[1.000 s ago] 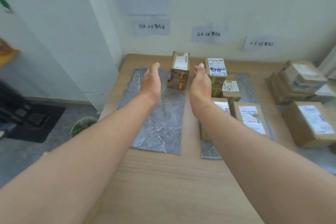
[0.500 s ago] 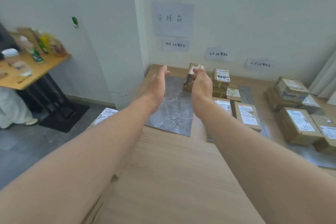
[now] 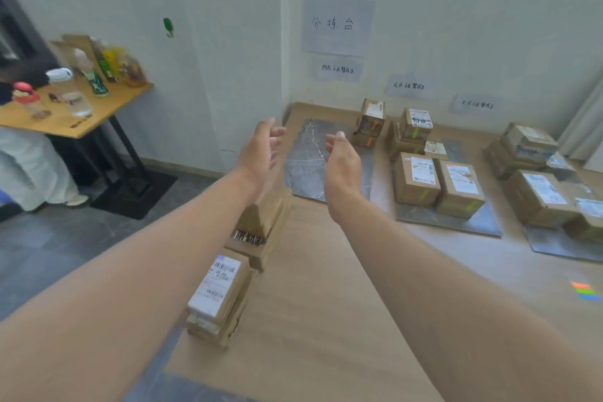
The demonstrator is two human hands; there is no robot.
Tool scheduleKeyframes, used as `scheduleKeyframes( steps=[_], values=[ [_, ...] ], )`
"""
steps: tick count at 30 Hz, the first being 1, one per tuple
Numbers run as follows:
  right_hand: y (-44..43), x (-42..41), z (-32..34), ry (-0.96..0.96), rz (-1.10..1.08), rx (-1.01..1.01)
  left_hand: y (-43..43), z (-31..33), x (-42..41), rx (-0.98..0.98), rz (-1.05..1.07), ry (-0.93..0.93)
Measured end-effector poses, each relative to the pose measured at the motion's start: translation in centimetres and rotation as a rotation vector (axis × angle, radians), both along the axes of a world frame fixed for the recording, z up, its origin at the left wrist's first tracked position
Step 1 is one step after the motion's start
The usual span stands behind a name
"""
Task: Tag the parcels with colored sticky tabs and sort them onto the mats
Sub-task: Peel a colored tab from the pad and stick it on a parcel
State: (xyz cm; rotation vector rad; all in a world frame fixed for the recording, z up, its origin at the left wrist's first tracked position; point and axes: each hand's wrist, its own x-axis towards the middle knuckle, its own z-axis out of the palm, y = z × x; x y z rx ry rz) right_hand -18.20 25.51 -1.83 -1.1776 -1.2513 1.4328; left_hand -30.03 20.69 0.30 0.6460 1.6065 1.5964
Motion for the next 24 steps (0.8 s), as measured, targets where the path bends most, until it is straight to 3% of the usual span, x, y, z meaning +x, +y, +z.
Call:
scheduleKeyframes(
  steps=[8, 17, 24],
  values=[
    [-12.6, -4.0, -6.5, -0.072, 0.008, -0.081, -11.1, -5.3, -5.0, -0.088, -0.004, -0.037],
    [-19.1, -7.3, -13.2, -0.156, 0.084, -0.200, -17.7, -12.6, -7.3, -0.242, 0.041, -0.026],
    [-21.7, -8.0, -18.1, -0.176, 0.159, -0.387, -20.7, -17.0, -7.0, -0.487, -0.033, -0.085]
  ],
)
